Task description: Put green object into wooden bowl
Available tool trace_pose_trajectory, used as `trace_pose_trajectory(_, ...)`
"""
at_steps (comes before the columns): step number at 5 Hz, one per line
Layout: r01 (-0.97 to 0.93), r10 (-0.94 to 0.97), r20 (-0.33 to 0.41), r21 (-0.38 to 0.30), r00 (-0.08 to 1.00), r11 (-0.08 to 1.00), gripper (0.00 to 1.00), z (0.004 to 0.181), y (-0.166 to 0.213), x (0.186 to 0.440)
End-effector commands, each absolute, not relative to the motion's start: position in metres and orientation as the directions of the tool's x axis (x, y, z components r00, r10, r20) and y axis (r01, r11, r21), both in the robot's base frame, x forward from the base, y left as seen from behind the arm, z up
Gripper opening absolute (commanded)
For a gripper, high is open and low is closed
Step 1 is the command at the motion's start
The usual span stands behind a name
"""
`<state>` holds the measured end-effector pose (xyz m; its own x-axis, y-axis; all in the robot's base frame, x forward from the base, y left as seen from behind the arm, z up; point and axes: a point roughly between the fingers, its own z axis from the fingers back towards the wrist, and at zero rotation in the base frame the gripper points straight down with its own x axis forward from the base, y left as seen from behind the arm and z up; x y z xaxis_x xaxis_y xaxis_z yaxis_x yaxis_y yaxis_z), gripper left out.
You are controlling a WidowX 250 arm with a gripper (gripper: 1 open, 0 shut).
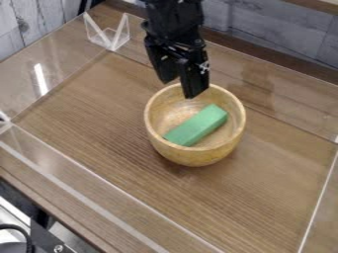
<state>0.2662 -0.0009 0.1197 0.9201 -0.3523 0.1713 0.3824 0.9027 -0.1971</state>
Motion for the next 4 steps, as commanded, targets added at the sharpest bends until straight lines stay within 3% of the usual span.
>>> trace_pose_trajectory(1,0.340,-0.300,0.221,-0.173,0.928,0.924,1.00,0.107,-0.004,0.272)
trace_pose_trajectory(2,0.262,-0.219,0.239,-0.169,0.946,0.950,1.00,0.091,-0.004,0.276)
trace_pose_trajectory(4,0.174,-0.125,0.257,-0.178,0.958,0.968,1.00,0.101,0.009,0.284)
